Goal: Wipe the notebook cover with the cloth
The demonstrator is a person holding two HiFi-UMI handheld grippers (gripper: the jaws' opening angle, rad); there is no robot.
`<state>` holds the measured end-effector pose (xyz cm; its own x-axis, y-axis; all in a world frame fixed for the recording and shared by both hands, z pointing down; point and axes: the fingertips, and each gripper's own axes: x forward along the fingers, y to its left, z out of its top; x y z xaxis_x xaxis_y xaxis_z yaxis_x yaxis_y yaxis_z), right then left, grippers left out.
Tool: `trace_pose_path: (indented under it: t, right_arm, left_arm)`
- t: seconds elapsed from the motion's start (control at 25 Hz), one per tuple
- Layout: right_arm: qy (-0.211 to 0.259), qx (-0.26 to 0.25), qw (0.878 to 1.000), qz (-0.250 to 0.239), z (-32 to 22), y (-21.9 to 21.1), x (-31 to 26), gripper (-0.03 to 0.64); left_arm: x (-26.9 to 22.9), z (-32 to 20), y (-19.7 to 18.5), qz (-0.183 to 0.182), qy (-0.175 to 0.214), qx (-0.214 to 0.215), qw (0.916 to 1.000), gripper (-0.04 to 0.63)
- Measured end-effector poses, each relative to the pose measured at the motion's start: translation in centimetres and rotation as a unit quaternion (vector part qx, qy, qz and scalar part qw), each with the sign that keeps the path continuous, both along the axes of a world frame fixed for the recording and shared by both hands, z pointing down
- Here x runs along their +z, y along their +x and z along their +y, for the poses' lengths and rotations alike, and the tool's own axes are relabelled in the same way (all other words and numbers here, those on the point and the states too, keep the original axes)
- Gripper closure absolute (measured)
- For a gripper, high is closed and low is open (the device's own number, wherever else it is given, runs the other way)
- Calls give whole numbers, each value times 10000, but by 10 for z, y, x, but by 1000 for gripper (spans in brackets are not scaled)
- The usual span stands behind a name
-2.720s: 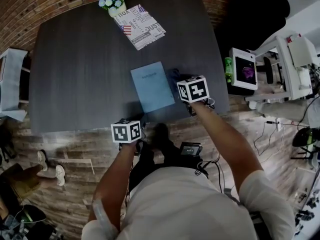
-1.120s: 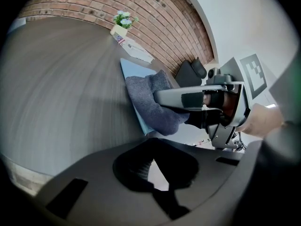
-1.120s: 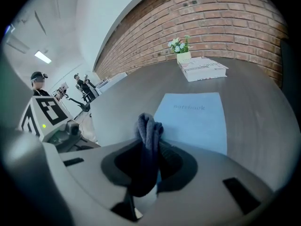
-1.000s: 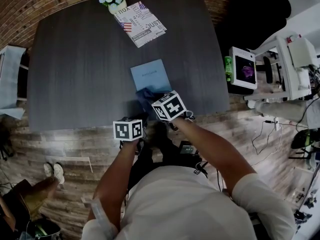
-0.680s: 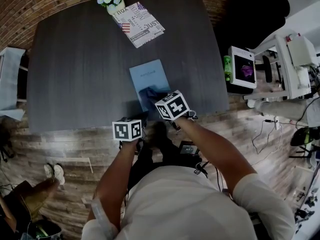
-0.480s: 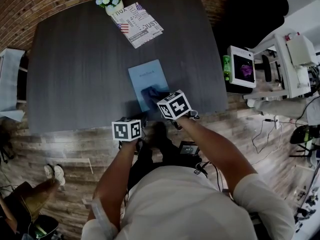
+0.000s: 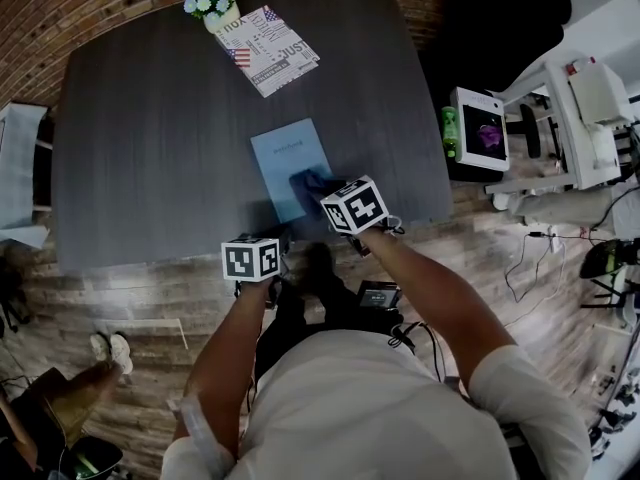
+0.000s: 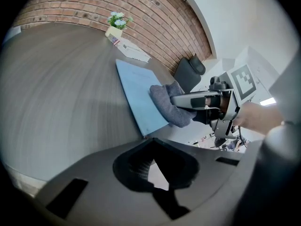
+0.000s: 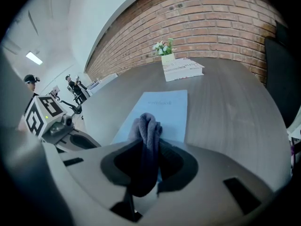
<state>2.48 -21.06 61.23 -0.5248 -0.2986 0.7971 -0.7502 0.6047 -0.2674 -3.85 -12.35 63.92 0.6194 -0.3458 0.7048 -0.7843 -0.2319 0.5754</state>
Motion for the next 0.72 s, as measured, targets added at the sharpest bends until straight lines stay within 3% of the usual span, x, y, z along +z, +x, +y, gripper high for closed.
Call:
trace_pose_path:
  t: [0.72]
  right_arm:
    - [175,315,9988,325,-9,42,-1,526]
  left_arm:
    - [1,0,0,-20,43,91,9999,588]
